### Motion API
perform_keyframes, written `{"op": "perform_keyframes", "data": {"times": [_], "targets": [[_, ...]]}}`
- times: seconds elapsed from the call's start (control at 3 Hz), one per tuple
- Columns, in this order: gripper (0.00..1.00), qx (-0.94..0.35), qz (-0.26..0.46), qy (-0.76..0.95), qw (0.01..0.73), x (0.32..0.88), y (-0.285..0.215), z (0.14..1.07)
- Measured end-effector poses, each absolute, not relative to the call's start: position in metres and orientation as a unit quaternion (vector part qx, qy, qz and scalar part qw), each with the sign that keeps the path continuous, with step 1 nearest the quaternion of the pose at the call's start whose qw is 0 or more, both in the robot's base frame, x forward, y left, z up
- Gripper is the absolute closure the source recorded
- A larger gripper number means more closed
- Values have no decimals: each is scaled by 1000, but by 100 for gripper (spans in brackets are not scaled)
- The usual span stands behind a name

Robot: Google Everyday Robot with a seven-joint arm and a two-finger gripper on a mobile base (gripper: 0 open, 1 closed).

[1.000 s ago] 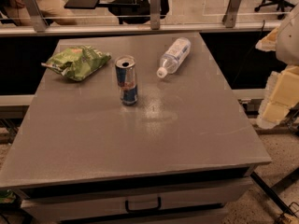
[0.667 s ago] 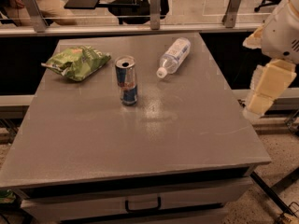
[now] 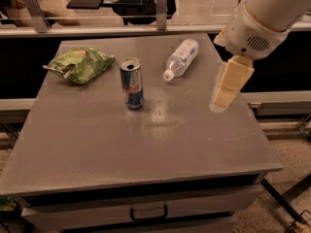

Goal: Pick redbull can

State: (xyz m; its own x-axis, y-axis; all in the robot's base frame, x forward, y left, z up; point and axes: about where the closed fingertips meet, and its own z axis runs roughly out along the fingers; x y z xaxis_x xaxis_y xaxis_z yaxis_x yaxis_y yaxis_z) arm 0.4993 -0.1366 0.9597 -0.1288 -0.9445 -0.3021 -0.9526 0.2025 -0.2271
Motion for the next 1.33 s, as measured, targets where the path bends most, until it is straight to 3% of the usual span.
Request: {"op": "perform_keyframes", "data": {"times": [1.33], "targets": [[0,-651,114,702,265,562,-7,935]]}}
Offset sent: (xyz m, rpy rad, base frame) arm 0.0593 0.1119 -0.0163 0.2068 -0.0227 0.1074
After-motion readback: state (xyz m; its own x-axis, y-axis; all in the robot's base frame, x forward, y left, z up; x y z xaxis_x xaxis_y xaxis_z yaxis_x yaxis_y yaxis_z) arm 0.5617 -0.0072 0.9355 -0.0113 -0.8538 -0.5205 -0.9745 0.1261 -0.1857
